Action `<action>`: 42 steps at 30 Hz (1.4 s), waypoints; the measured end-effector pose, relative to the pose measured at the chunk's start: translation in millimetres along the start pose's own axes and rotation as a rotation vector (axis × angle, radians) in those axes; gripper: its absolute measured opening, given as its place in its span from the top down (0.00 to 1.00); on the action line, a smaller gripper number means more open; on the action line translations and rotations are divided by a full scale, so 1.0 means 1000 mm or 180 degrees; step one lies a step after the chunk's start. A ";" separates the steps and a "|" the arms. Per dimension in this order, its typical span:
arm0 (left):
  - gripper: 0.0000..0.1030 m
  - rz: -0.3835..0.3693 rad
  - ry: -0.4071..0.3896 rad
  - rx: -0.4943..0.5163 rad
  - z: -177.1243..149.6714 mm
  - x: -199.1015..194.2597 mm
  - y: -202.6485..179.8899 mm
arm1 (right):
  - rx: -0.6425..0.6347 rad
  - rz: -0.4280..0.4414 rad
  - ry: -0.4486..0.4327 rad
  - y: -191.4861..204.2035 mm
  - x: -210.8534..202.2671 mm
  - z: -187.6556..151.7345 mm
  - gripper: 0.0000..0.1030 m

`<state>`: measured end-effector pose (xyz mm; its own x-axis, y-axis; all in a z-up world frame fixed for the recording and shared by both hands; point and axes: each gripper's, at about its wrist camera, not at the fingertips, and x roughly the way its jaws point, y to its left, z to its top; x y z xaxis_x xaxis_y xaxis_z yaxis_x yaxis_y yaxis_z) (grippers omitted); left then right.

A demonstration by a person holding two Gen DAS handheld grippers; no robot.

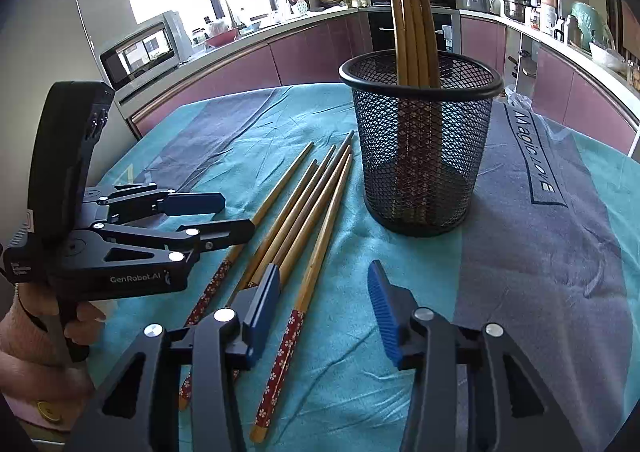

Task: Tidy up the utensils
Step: 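Grasp another chopstick with the left tool while the right tool grasps one, then lift both chopsticks upright and carry them over the mesh cup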

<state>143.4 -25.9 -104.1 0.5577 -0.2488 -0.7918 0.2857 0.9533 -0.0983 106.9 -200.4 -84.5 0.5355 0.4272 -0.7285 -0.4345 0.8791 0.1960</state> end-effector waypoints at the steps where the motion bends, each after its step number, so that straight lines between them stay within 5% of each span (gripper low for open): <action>1: 0.54 -0.0023 0.0005 -0.0015 0.000 0.000 0.001 | -0.0002 -0.0008 0.0009 0.000 0.001 0.001 0.61; 15: 0.60 -0.0015 0.0049 -0.0048 0.016 0.014 0.002 | -0.0113 -0.0183 0.0179 0.008 0.027 0.013 0.77; 23: 0.77 -0.0032 0.0039 -0.0108 0.022 0.020 0.001 | -0.0027 -0.0151 0.0182 0.004 0.030 0.016 0.90; 26: 0.89 -0.0100 0.0051 -0.0181 0.020 0.018 0.002 | 0.0074 -0.0106 0.0167 0.002 0.031 0.016 0.92; 42: 0.93 -0.0333 -0.0019 -0.0217 0.003 -0.001 -0.007 | 0.0104 0.0145 0.0020 0.003 0.008 0.013 0.95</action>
<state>143.1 -32.9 -100.8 0.5323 -0.3483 -0.7716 0.2889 0.9315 -0.2211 120.0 -191.7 -81.5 0.5111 0.4656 -0.7224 -0.4344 0.8652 0.2503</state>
